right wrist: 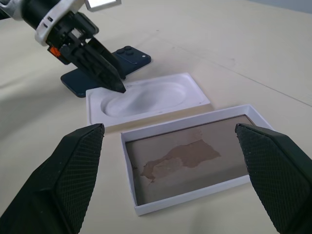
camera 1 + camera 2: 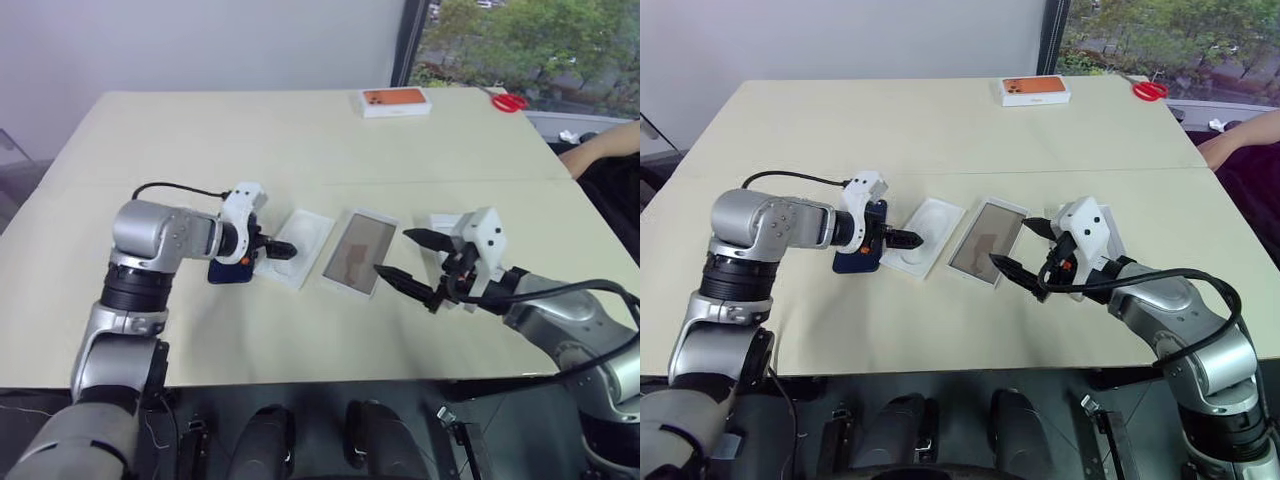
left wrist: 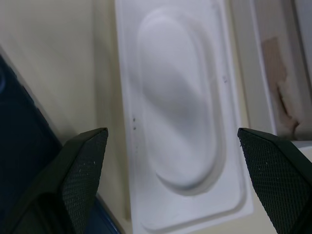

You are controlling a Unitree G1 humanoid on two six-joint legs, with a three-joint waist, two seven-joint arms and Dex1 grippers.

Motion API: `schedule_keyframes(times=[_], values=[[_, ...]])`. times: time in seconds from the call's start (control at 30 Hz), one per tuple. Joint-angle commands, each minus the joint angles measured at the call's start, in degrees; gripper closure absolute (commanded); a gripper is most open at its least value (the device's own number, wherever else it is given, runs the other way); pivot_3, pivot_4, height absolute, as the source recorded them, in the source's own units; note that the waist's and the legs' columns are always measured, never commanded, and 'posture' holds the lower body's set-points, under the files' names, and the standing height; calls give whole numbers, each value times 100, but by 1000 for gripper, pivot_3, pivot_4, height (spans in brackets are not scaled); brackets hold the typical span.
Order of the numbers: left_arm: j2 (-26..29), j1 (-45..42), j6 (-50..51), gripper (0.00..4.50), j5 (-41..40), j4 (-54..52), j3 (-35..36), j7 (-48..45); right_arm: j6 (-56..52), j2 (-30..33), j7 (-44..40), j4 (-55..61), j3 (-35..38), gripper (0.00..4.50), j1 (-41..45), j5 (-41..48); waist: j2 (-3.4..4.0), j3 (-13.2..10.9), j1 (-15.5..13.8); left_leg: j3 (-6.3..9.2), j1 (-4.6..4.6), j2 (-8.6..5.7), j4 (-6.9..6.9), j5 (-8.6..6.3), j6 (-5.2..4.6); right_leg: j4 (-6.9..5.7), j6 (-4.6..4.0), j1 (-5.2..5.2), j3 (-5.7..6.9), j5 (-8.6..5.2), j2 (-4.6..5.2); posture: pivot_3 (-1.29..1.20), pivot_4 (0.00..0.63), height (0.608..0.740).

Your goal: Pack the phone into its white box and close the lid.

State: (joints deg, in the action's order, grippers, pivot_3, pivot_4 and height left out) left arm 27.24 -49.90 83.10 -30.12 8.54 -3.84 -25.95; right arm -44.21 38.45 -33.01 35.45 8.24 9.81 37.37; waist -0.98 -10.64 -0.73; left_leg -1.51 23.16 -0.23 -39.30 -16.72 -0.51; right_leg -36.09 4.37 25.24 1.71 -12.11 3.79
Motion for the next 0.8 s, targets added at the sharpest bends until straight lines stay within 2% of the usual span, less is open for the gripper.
schedule_keyframes(times=[0.03,0.2,0.23,0.3,0.53,0.7,0.8], values=[[-132,-232,-23,21,177,208,-38,61,12,78,46,290,212,3,-8,103,0,0,-2,0,1,-1,0,0,0,1,0,0,0,0,1,0,150,740],[-336,-287,-23,21,206,369,10,-37,-23,81,81,341,216,3,-31,132,0,1,-1,0,-1,-1,0,0,1,0,0,-1,0,0,2,0,150,740],[-367,-289,-13,256,205,401,30,-58,-32,80,87,351,214,0,-34,139,0,1,-2,0,-1,-1,0,0,1,0,0,-1,0,0,2,0,150,740],[-394,-281,-15,881,240,461,56,-51,-42,82,93,363,209,0,-36,151,0,1,1,0,0,-1,0,1,1,1,0,-2,0,0,2,0,150,740],[-385,-205,65,4323,281,454,210,2,-50,91,125,364,171,0,-22,192,0,1,2,0,0,-1,0,1,1,0,0,-1,-1,0,2,0,150,740],[-374,-248,57,4429,361,535,623,208,-34,82,113,321,128,0,23,181,0,1,10,0,-1,0,0,1,1,-1,0,-1,0,0,2,0,150,740],[-438,-347,1,4429,268,612,1227,325,-9,74,93,264,100,0,80,161,0,1,14,0,-2,1,0,1,1,-2,0,-1,0,0,1,0,150,740]])
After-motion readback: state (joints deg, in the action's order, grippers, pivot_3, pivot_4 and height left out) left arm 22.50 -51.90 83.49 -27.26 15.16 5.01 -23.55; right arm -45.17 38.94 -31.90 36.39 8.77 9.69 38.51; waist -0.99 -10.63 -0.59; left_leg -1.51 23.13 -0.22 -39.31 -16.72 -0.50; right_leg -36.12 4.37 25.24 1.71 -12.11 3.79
